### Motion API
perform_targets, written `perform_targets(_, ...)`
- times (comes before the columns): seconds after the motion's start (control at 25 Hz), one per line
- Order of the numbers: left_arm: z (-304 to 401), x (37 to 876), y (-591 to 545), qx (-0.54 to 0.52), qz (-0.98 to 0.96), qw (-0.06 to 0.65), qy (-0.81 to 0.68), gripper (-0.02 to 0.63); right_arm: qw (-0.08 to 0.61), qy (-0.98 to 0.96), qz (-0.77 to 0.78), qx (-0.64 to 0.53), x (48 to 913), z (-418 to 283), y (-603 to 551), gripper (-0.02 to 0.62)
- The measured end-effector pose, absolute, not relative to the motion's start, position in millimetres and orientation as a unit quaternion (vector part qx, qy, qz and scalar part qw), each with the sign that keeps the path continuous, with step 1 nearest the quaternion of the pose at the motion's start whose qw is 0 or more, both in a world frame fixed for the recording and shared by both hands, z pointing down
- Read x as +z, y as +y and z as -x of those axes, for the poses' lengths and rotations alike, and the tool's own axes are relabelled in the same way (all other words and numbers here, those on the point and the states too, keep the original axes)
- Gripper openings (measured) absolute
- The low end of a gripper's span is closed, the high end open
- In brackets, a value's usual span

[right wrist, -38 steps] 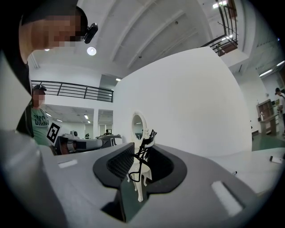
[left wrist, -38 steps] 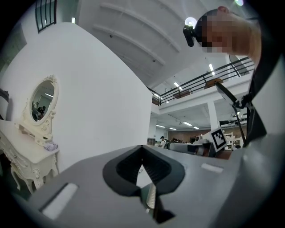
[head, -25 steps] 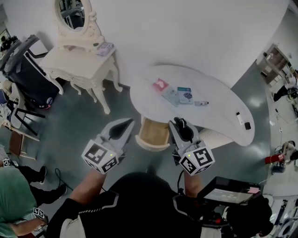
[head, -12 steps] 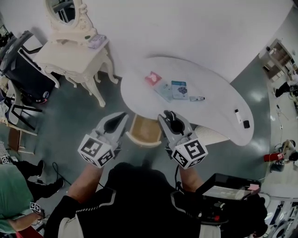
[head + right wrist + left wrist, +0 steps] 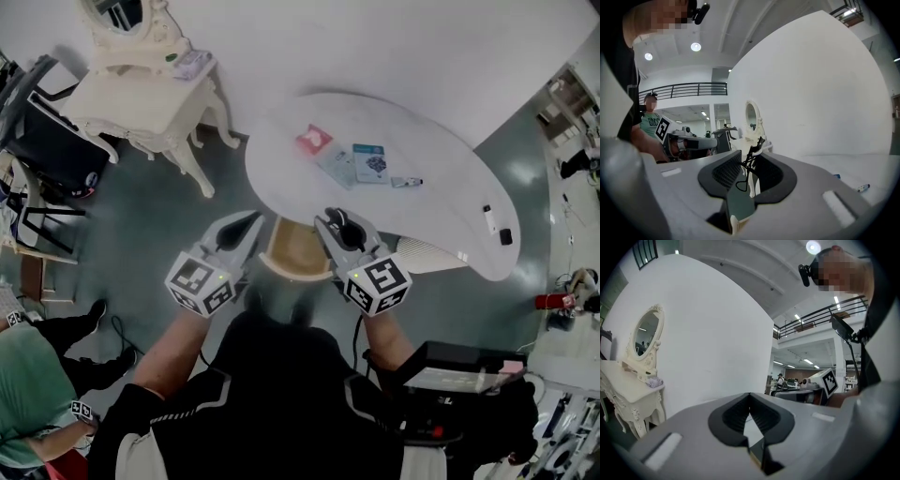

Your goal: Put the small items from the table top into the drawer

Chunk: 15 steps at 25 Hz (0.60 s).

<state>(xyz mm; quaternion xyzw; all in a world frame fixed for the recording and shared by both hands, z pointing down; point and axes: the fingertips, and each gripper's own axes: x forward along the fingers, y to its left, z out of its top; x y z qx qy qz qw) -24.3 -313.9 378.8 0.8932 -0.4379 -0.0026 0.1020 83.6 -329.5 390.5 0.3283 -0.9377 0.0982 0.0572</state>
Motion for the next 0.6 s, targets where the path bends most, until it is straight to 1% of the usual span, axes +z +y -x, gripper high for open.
perform_targets(0.32, 38.1, 432.0, -329.9, 0.019, -0.899, 0.122, -0.419, 0.000, 0.130, -0.939, -0.296, 0.116, 453.1, -54.0, -335.0, 0.095)
perform_targets(0.6, 35.0, 489.4, -333.9, 0.037, -0.908, 0.163, -0.383, 0.000, 0.193, -0.939, -0.262, 0.113, 518.2, -42.9, -332.6, 0.095)
